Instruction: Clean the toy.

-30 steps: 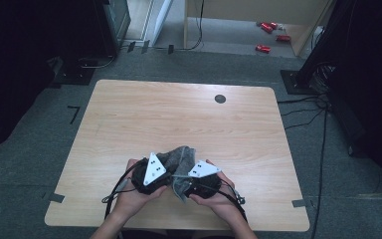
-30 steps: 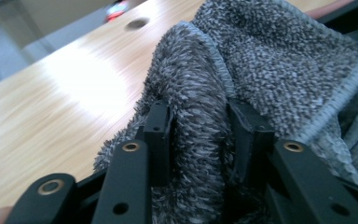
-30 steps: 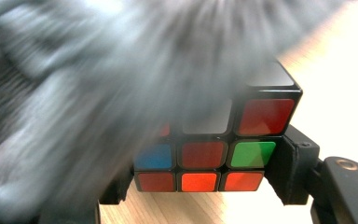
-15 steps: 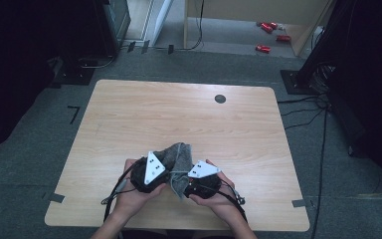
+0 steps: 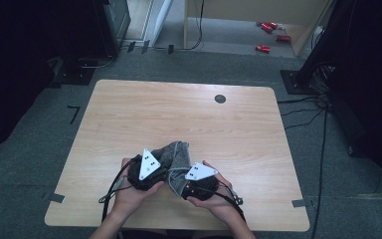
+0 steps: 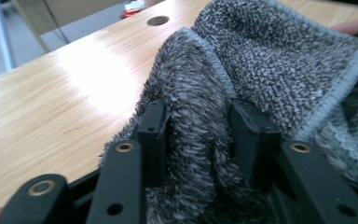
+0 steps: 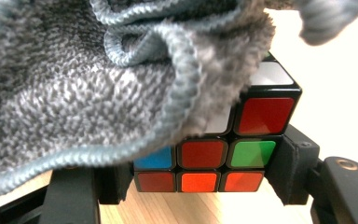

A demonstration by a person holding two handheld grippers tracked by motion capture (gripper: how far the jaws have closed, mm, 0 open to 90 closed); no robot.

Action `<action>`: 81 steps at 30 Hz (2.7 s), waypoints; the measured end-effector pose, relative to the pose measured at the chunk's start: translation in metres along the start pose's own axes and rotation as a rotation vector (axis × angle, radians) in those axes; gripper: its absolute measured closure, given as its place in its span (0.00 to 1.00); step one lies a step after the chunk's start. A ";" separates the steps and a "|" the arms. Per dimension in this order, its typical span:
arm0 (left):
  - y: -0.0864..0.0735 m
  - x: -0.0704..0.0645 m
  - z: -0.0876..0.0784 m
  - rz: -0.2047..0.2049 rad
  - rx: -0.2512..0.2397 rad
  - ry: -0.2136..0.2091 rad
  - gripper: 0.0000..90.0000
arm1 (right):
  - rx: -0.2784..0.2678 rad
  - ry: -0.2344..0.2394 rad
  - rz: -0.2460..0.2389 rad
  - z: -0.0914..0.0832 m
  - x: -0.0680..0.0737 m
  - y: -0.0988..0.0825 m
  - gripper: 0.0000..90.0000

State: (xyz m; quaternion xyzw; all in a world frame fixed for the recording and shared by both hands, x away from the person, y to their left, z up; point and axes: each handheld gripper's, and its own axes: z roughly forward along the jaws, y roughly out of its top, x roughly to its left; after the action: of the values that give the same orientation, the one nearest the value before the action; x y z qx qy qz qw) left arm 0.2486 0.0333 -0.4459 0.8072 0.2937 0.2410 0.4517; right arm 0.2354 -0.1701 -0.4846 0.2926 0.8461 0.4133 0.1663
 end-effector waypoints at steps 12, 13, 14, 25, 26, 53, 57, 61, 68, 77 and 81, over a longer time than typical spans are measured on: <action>-0.002 0.006 0.000 0.030 0.001 -0.044 0.84 | 0.002 0.000 -0.004 -0.002 0.001 0.002 0.38; -0.001 0.009 -0.001 0.017 -0.007 -0.092 0.85 | -0.005 0.007 0.000 -0.003 0.000 0.002 0.38; -0.001 0.009 -0.001 0.017 -0.007 -0.092 0.85 | -0.007 0.008 0.000 -0.003 0.000 0.002 0.38; -0.004 0.020 -0.002 0.030 0.011 -0.088 0.85 | -0.016 -0.004 0.013 -0.008 -0.004 0.000 0.38; -0.004 0.020 -0.002 0.030 0.011 -0.088 0.85 | -0.027 -0.003 0.017 -0.009 -0.006 0.001 0.38; 0.005 -0.024 -0.008 0.242 -0.023 -0.023 0.83 | 0.002 -0.034 -0.005 -0.003 0.001 0.001 0.38; 0.007 -0.027 -0.008 0.256 -0.040 -0.054 0.82 | 0.000 -0.027 -0.012 -0.003 0.003 0.002 0.38; 0.002 -0.014 -0.004 0.223 0.001 -0.024 0.82 | 0.005 -0.034 -0.017 -0.003 0.002 0.001 0.38; 0.003 -0.005 -0.012 0.156 -0.023 -0.088 0.83 | -0.015 -0.010 0.004 -0.002 0.005 0.004 0.38; 0.000 0.003 -0.005 0.098 0.050 -0.062 0.84 | 0.010 -0.019 0.005 0.000 0.005 0.002 0.38; 0.005 -0.003 -0.010 0.099 0.007 -0.108 0.84 | -0.015 -0.003 0.014 -0.001 0.005 0.004 0.38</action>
State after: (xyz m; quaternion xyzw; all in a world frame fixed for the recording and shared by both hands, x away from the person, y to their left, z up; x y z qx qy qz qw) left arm 0.2412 0.0353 -0.4374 0.8341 0.2294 0.2181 0.4518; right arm 0.2327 -0.1653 -0.4809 0.2979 0.8406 0.4204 0.1669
